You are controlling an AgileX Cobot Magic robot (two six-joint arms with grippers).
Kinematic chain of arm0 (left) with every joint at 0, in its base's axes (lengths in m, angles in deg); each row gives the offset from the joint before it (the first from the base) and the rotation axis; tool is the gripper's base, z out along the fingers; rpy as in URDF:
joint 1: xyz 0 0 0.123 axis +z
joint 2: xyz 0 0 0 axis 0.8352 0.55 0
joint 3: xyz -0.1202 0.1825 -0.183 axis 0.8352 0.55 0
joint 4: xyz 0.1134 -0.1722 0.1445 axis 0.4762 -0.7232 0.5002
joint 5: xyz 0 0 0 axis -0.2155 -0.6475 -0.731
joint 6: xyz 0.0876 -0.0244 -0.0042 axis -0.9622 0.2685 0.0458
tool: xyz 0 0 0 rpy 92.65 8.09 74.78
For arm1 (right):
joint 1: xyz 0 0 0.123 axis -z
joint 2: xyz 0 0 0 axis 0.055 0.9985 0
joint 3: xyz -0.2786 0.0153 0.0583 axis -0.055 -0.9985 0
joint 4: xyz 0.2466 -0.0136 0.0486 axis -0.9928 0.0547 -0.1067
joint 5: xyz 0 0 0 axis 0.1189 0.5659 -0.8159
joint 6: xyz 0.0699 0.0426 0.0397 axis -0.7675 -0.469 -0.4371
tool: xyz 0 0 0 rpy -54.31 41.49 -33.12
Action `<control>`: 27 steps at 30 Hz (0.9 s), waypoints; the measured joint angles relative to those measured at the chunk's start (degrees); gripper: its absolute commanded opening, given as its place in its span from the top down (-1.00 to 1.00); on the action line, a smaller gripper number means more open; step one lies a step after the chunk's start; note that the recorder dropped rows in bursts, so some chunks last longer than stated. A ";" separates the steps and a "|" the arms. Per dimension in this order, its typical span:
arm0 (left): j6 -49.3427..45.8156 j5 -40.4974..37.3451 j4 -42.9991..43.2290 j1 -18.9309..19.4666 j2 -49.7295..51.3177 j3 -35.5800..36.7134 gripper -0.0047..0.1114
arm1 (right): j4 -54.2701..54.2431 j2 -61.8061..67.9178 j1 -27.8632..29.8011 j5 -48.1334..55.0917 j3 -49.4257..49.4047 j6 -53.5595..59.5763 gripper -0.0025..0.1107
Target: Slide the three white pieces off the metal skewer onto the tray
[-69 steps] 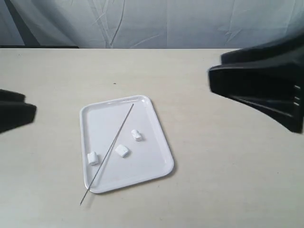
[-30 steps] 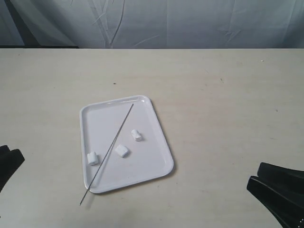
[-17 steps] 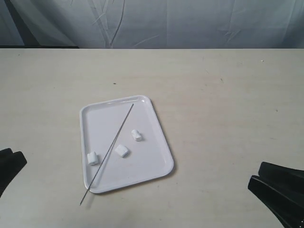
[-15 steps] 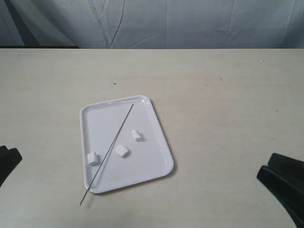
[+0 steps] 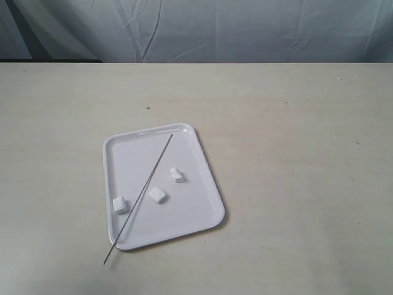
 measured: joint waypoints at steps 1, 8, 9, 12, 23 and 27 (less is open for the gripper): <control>5.20 -1.35 4.36 0.41 -1.02 0.00 0.92 | 3.59 0.00 0.00 -0.26 0.00 -2.94 0.37; 13.46 -7.49 10.49 -0.41 -5.79 0.00 0.92 | 43.75 0.00 0.00 3.65 0.00 -43.63 0.37; 11.07 -7.59 9.90 -0.66 -5.78 0.00 0.92 | 48.03 0.00 0.00 4.65 0.00 -49.65 0.37; 0.68 -7.59 5.07 -0.66 -5.78 0.00 0.92 | 56.75 0.00 0.00 7.25 0.00 -59.05 0.37; -7.67 -7.95 0.26 -0.68 -5.91 0.00 0.92 | 60.55 0.00 3.17 9.99 0.00 -62.13 0.37; -7.15 -7.95 0.26 -0.68 -5.91 0.00 0.92 | 60.66 0.00 4.23 10.19 0.00 -60.35 0.37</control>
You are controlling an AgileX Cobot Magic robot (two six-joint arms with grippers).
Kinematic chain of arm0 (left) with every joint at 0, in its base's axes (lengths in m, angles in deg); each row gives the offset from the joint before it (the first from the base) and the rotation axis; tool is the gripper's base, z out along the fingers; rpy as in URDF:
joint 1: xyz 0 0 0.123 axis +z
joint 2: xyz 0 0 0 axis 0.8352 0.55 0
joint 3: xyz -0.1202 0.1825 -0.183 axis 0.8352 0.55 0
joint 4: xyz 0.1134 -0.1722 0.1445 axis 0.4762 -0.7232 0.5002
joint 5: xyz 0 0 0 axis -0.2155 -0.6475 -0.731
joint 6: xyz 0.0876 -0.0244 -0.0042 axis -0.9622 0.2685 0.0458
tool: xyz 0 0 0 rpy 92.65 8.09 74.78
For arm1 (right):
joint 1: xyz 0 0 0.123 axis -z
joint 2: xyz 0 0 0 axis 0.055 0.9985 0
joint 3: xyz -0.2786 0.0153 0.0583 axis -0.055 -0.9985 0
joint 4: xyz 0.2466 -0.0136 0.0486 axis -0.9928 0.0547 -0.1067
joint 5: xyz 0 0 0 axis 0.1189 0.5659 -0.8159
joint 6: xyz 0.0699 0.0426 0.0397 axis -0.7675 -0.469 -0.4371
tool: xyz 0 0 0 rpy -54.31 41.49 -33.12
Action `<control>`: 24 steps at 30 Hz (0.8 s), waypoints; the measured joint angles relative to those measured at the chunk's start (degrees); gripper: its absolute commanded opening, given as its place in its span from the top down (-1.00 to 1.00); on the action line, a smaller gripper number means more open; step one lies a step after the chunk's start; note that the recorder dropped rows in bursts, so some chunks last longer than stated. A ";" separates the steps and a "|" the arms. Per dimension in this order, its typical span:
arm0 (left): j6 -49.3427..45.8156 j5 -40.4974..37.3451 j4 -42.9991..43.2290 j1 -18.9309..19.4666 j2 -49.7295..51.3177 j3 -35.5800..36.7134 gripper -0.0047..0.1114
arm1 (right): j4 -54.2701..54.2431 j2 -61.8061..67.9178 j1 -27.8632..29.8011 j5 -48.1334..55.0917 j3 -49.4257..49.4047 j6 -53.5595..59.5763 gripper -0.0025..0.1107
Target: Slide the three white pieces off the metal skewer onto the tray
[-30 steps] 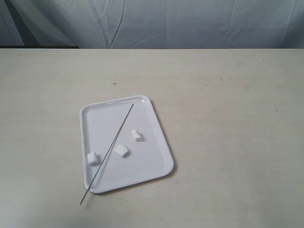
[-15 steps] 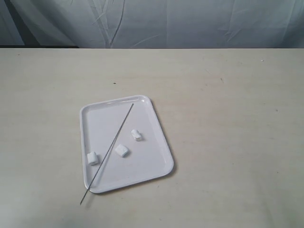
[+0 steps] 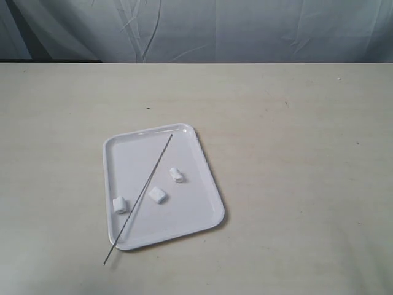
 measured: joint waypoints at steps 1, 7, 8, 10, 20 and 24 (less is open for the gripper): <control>0.67 0.00 0.00 0.00 0.00 0.00 0.92 | 0.00 0.00 0.12 0.00 0.00 0.81 0.37; 2.31 0.00 0.00 0.00 0.00 0.00 0.92 | 0.00 0.00 0.12 0.00 0.00 2.61 0.37; 2.29 0.00 0.00 0.00 0.00 0.00 0.92 | 0.00 0.00 0.12 0.00 0.00 2.76 0.37; 2.29 0.00 0.00 0.00 0.00 0.00 0.92 | 0.00 0.00 0.12 0.00 0.00 2.76 0.37; 2.29 0.00 0.00 0.00 0.00 0.00 0.92 | 0.00 0.00 0.12 0.00 0.00 2.87 0.37; 2.29 0.00 0.00 0.00 0.00 0.00 0.92 | 0.00 0.00 0.12 0.00 0.00 2.87 0.44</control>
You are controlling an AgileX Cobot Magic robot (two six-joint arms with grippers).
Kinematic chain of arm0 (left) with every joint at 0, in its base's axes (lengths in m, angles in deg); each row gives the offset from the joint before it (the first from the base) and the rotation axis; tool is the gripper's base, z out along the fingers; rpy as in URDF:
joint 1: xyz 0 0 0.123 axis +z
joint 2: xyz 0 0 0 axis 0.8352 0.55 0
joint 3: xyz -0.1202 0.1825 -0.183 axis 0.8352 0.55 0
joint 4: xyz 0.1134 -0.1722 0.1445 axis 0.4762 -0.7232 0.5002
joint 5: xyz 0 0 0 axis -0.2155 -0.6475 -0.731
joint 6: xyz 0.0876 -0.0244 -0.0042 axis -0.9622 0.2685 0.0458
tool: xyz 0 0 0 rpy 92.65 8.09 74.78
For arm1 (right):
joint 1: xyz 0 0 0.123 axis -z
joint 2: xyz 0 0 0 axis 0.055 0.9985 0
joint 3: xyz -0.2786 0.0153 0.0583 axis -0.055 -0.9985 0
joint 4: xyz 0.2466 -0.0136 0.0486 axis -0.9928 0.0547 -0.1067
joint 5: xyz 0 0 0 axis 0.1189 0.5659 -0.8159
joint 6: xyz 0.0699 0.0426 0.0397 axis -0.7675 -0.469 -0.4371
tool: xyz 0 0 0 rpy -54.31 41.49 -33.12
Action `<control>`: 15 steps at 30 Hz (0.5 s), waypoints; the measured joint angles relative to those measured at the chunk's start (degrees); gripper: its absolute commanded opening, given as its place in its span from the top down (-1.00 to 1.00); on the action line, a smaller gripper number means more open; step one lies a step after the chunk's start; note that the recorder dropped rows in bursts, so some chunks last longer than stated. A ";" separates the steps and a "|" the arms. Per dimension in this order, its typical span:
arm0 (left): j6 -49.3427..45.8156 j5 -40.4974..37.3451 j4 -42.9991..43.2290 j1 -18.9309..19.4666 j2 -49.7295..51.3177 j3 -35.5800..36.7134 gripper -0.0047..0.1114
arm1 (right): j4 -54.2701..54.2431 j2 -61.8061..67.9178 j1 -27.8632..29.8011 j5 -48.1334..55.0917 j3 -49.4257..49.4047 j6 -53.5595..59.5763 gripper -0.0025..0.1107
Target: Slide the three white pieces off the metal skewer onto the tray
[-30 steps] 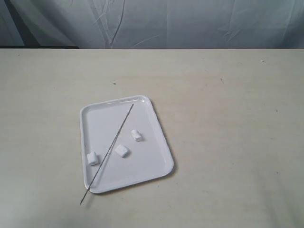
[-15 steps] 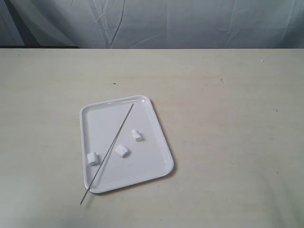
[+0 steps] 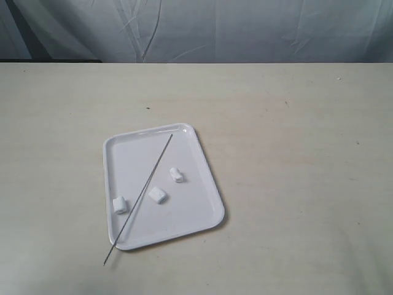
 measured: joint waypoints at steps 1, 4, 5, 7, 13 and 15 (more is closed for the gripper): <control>0.00 0.00 0.00 0.00 0.00 0.00 0.92 | 0.00 0.00 0.00 0.00 0.00 0.00 0.55; 0.00 0.00 0.00 0.00 0.00 0.00 0.92 | 0.00 0.00 0.00 0.00 0.00 0.00 0.96; 0.00 0.00 0.00 0.00 0.00 0.00 0.92 | 0.00 0.00 0.00 0.00 0.00 0.12 0.95; 0.00 0.00 0.00 0.00 0.00 0.00 0.92 | 0.00 0.00 0.00 0.00 0.00 0.12 0.95; 0.03 0.00 0.00 0.00 0.00 0.00 0.92 | 0.00 0.00 0.00 0.00 0.00 0.12 0.95; 0.03 0.00 0.00 0.00 0.00 0.00 0.92 | 0.00 0.00 0.00 0.00 0.00 0.12 0.95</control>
